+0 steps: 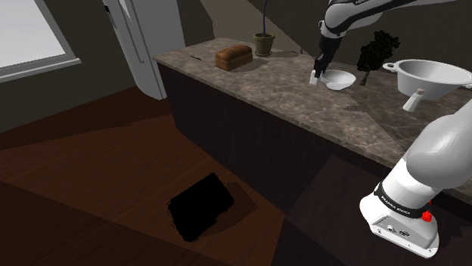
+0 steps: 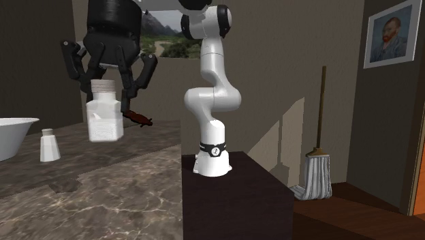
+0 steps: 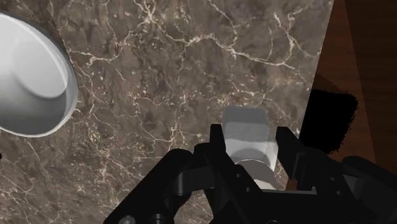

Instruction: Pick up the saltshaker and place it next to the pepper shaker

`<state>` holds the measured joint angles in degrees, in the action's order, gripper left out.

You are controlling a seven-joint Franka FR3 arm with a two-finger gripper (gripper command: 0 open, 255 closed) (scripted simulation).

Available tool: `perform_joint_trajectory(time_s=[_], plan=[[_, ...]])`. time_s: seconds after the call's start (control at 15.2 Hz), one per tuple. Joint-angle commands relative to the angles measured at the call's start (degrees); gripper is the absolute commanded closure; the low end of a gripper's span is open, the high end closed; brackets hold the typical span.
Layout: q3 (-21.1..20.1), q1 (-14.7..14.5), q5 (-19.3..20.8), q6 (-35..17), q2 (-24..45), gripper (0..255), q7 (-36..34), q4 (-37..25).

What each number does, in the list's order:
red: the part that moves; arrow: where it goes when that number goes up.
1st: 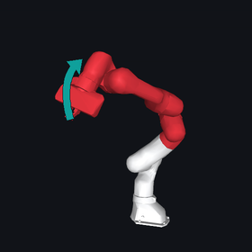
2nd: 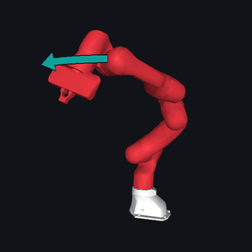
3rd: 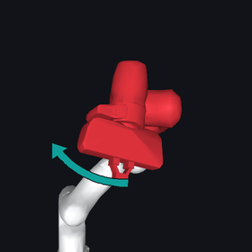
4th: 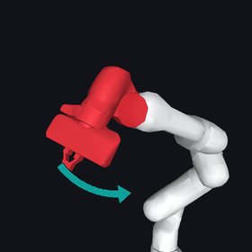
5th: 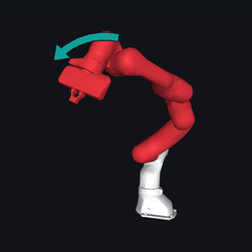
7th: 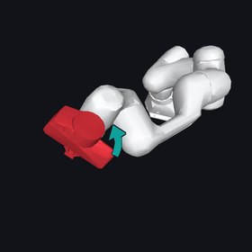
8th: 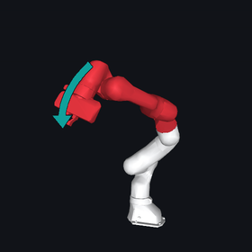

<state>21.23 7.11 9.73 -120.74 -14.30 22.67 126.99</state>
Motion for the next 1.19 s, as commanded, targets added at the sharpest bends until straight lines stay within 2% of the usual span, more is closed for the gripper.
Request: perform_joint_trajectory(time_s=[0.0, 0.33, 1.12], plan=[[-0.17, -0.02, 0.05, 1.64, -0.52, 255, 0.01, -1.1], [-0.46, -0.1, -0.02, 4.83, -1.13, 255, 0.12, -3.71], [11.32, 5.7, -0.22, 4.21, 0.13, 255, 17.81, -6.23]])
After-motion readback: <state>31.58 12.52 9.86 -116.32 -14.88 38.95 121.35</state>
